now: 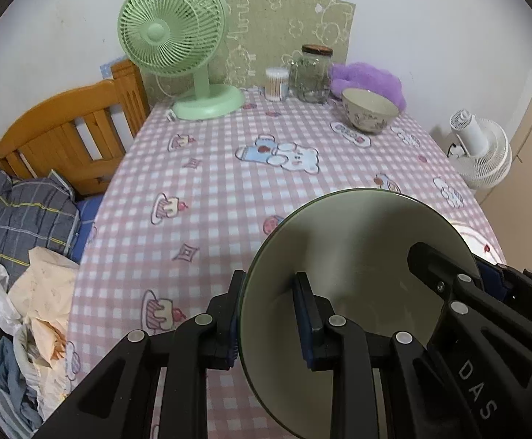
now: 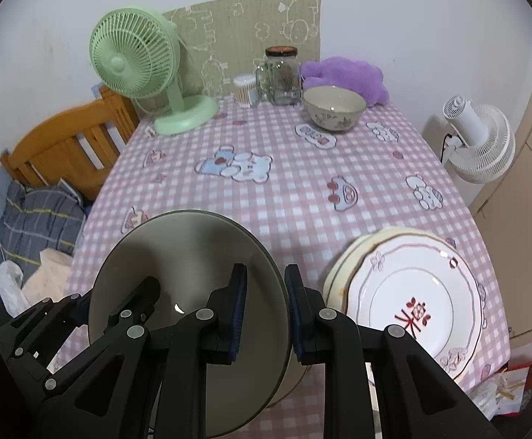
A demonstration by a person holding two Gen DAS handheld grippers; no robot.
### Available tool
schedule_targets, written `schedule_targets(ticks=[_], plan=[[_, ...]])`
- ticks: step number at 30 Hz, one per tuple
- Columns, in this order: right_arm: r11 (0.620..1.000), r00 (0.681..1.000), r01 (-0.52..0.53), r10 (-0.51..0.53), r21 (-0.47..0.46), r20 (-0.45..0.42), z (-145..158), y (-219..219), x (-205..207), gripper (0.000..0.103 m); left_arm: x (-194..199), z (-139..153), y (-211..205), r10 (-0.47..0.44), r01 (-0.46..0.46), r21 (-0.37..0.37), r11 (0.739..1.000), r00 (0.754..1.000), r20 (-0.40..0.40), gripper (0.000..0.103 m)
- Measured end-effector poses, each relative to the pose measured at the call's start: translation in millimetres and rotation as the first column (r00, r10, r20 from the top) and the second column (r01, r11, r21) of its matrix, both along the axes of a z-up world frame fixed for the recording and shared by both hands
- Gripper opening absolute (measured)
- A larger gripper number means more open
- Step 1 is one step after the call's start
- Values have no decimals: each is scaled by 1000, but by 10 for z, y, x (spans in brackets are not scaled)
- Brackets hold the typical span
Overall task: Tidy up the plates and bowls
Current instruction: 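Lower the cream bowl into the green-rimmed bowl and open both grippers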
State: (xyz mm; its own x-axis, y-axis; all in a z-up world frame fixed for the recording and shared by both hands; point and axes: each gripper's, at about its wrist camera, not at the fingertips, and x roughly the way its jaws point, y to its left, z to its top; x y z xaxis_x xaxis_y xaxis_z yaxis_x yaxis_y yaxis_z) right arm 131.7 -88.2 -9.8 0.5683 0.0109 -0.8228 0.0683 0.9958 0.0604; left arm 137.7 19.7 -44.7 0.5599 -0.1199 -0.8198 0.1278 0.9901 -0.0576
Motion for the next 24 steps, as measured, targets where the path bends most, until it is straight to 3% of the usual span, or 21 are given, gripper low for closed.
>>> schedule_targets(ticks=[24], plan=[[997, 994, 53, -57, -47, -96, -416, -65, 39, 25, 57, -413, -118, -52, 54, 13, 998, 995, -80, 24]])
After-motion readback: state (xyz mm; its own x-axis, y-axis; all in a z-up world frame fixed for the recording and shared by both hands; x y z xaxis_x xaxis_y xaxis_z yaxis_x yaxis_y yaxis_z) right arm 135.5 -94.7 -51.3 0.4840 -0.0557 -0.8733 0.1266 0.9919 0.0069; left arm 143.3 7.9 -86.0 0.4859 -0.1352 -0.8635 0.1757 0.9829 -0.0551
